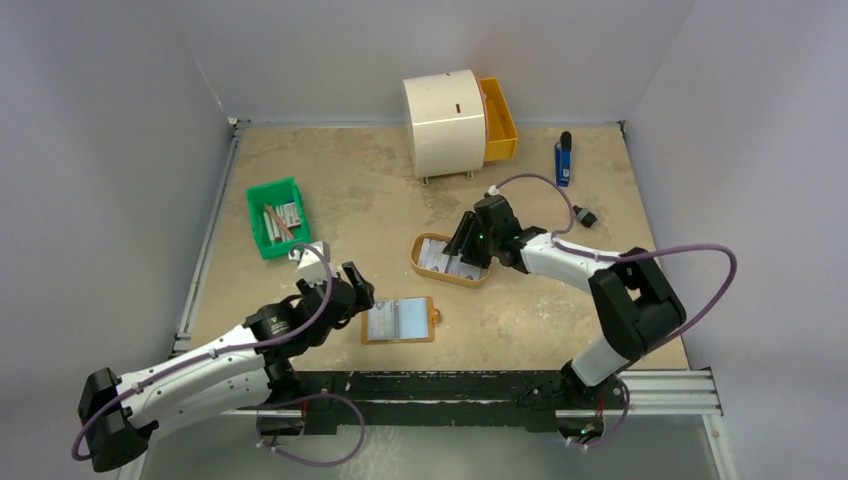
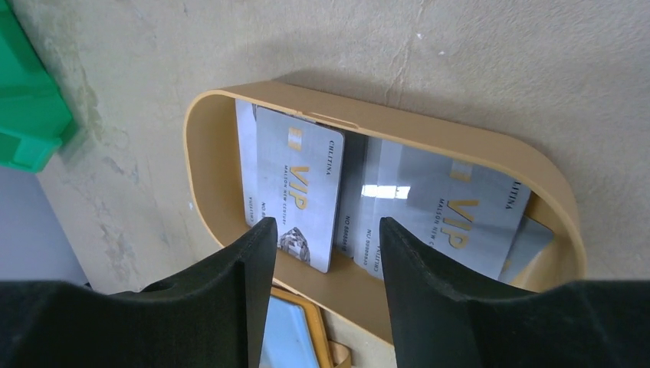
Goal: Put the credit cards into the card holder
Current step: Pick up the credit card from the storage box.
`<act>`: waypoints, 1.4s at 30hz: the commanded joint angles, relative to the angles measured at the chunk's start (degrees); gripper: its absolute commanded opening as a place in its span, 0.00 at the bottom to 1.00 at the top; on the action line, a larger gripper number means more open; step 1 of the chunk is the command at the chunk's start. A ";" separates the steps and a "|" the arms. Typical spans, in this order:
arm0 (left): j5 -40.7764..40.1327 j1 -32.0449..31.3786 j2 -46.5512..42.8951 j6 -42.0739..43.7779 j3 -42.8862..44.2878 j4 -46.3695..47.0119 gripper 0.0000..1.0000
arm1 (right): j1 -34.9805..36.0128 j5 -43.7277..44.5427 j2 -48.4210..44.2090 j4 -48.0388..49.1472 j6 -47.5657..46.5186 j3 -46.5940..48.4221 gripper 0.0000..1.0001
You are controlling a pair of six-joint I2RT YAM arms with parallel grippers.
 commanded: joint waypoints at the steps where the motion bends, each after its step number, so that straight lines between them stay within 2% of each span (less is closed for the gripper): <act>1: 0.05 -0.09 -0.82 0.05 0.85 0.45 0.73 | -0.10 -3.39 2.36 2.85 0.00 3.37 0.55; 15: 0.00 -0.11 0.43 -1.28 0.46 0.13 0.72 | -0.10 -6.76 7.78 4.26 0.04 3.96 0.45; 30: -1.04 -0.08 -0.47 -2.52 0.37 -1.86 0.71 | -0.30 -4.70 4.27 4.72 2.17 0.84 0.16; 42: -1.26 -0.13 -0.69 -2.77 0.40 -2.18 0.71 | -0.43 -5.15 0.80 3.90 2.58 0.27 0.05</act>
